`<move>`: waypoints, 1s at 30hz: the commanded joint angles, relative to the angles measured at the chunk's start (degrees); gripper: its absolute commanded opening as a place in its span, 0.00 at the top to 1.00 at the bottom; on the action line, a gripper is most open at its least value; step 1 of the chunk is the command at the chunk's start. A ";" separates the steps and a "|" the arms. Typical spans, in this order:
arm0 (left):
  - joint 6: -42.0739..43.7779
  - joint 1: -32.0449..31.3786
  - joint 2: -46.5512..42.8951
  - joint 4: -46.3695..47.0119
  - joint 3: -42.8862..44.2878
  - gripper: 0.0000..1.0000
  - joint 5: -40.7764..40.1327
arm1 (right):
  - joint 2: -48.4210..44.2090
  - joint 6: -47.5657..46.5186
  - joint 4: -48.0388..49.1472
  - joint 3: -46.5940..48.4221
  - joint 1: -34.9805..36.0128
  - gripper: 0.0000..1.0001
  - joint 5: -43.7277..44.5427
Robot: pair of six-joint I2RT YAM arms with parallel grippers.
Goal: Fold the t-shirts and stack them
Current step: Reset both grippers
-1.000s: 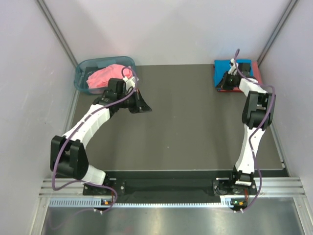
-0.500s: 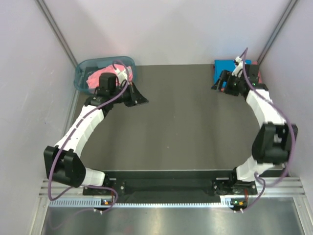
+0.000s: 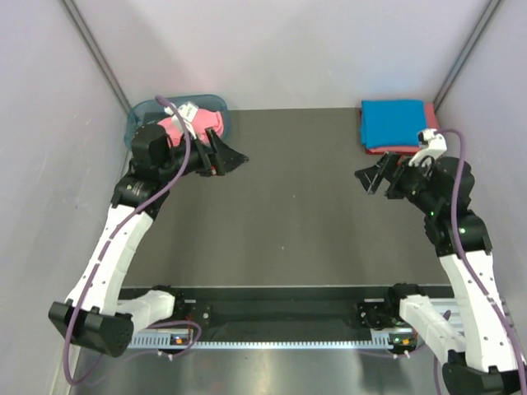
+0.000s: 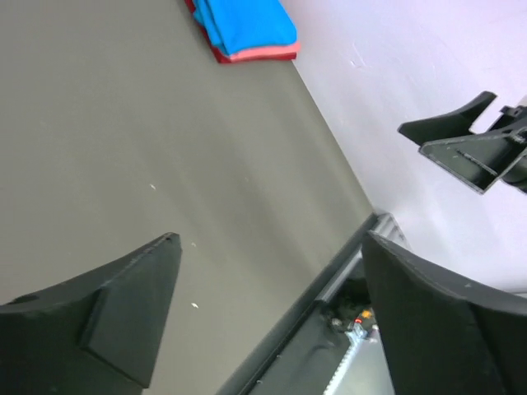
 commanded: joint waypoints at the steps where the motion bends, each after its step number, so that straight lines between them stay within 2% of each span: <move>1: 1.59 0.26 -4.49 1.05 -1.01 0.01 -2.73 | -3.05 2.25 -4.57 -0.46 -0.11 0.00 5.29; 10: 2.74 0.26 -9.51 1.22 -4.09 0.01 -3.53 | -8.95 1.11 -4.40 0.15 -0.11 0.00 8.28; 30: 4.33 0.26 -10.13 0.60 -3.74 0.01 -3.45 | -12.47 1.29 -4.48 1.38 -0.11 0.01 10.57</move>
